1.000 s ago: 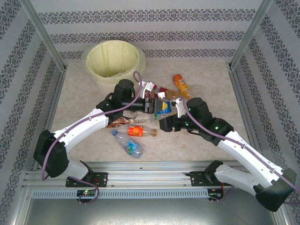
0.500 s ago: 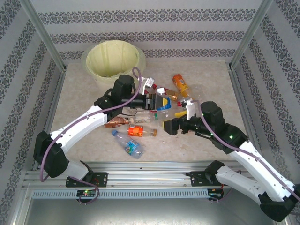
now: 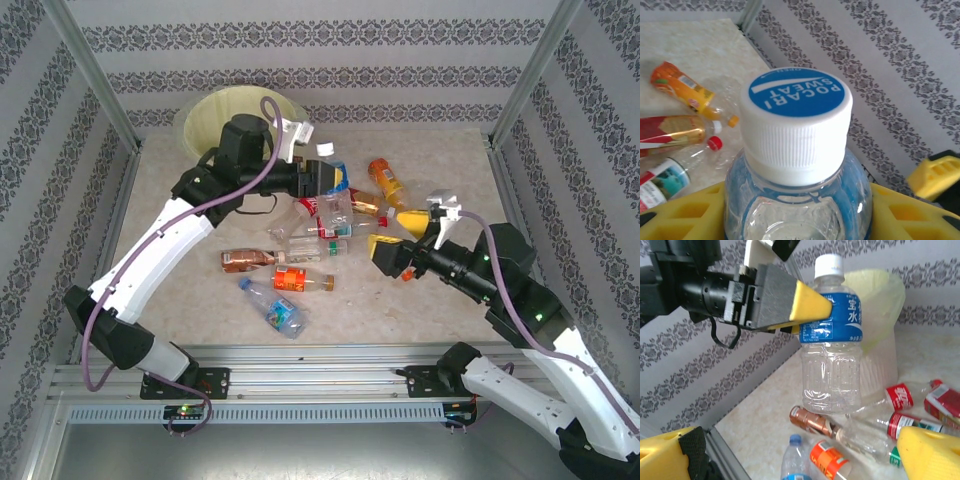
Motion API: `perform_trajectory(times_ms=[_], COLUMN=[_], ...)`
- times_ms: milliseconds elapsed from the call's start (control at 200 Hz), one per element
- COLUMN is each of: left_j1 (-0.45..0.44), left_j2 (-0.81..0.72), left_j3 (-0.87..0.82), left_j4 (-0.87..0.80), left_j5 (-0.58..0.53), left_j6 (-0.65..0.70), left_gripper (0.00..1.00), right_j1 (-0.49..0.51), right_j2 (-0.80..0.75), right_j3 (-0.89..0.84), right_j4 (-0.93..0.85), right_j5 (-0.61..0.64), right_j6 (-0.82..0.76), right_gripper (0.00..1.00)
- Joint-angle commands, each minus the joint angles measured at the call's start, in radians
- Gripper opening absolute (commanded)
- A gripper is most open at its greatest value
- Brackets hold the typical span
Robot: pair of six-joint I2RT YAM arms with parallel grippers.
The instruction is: Put the plastic bottles in the bin
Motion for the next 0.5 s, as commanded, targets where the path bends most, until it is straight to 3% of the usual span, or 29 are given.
perform_trajectory(times_ms=[0, 175, 495], left_j1=[0.032, 0.075, 0.139], left_j2=[0.029, 0.098, 0.261], left_j3=[0.111, 0.313, 0.653], left_j4=[-0.157, -0.282, -0.47], left_j5=[-0.06, -0.137, -0.412], left_j6=[0.094, 0.152, 0.237], left_gripper=[0.53, 0.53, 0.53], right_j1=[0.007, 0.007, 0.007], right_j2=[-0.013, -0.014, 0.004], right_j3=[0.045, 0.072, 0.091], right_j4=[0.068, 0.103, 0.105], right_j5=[0.036, 0.036, 0.05], right_j6=[-0.034, -0.04, -0.022], right_gripper=[0.98, 0.98, 0.98])
